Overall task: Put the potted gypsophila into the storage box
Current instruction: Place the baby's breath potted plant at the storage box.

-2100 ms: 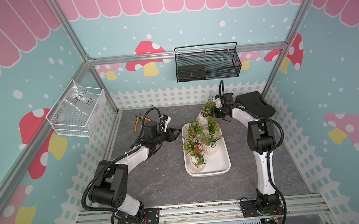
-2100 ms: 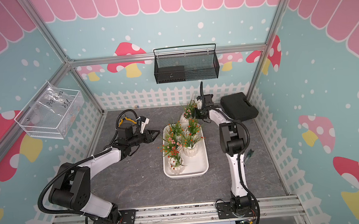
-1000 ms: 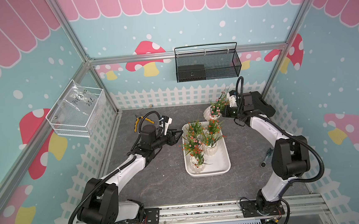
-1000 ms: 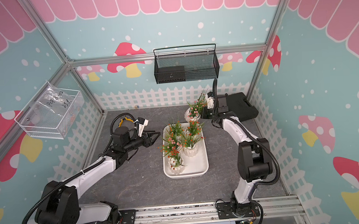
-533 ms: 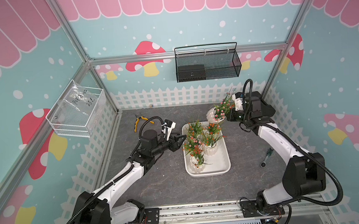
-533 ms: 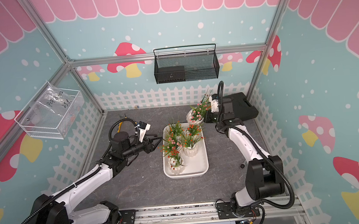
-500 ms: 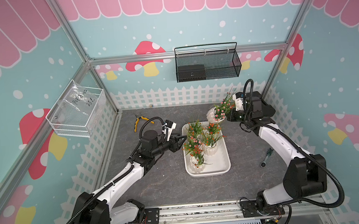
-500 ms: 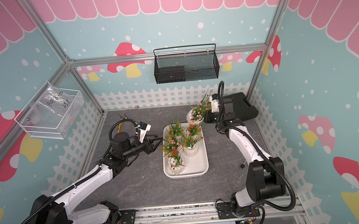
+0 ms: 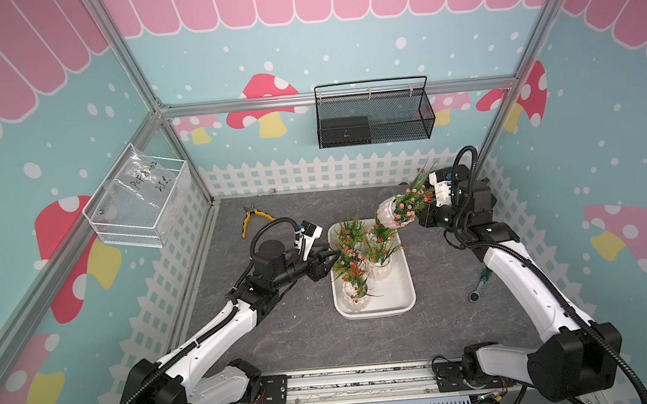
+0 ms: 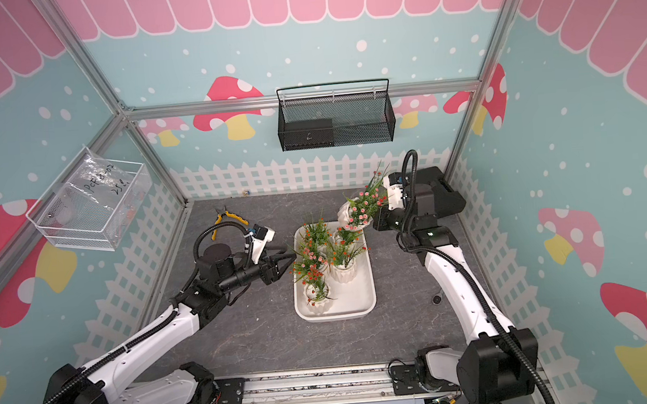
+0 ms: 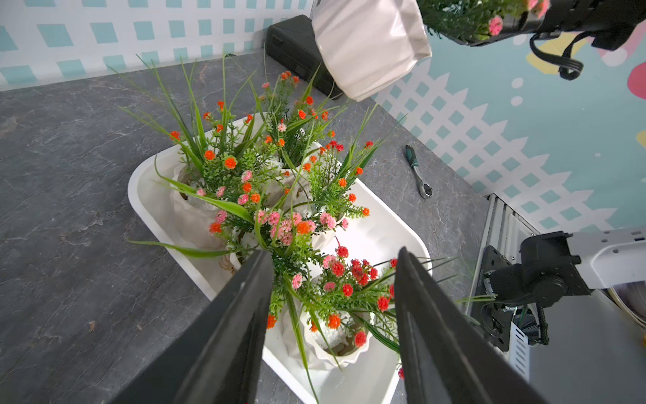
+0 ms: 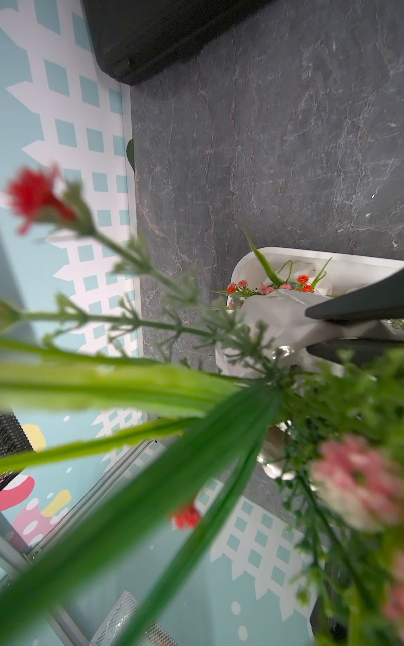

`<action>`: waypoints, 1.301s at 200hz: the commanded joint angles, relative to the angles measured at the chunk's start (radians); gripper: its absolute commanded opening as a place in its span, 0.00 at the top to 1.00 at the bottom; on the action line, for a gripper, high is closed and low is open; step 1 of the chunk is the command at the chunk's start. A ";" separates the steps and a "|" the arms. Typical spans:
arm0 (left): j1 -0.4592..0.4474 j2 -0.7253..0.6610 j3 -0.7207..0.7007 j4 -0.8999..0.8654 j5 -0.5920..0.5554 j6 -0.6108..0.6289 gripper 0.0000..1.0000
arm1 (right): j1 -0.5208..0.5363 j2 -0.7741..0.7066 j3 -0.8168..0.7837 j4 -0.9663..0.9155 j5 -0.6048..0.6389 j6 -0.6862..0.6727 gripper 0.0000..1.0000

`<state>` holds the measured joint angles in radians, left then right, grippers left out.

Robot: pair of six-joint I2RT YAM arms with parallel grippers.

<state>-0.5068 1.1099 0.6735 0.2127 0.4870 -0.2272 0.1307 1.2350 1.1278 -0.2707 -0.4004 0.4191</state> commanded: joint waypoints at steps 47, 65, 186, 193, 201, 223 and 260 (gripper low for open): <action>-0.057 -0.040 -0.020 -0.017 -0.018 0.053 0.43 | -0.002 -0.139 0.021 -0.127 -0.007 -0.085 0.99; -0.077 -0.042 -0.015 -0.034 -0.016 0.073 0.43 | -0.003 -0.160 0.032 -0.193 -0.002 -0.115 0.99; -0.135 -0.057 -0.025 -0.053 0.057 0.189 0.43 | -0.002 -0.252 0.002 -0.431 -0.138 -0.233 1.00; -0.137 -0.060 -0.026 -0.053 0.070 0.201 0.43 | -0.002 -0.257 -0.003 -0.437 -0.151 -0.238 1.00; -0.138 -0.063 -0.028 -0.055 0.085 0.214 0.43 | -0.002 -0.267 -0.012 -0.442 -0.143 -0.243 1.00; -0.142 -0.073 -0.033 -0.073 0.102 0.245 0.43 | -0.001 -0.265 -0.019 -0.465 -0.078 -0.257 1.00; -0.146 -0.083 -0.066 -0.067 0.090 0.272 0.43 | 0.003 -0.280 -0.078 -0.466 -0.058 -0.261 1.00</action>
<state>-0.6460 1.0428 0.6411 0.1528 0.5587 -0.0128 0.1310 0.9920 1.0916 -0.7624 -0.4541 0.1799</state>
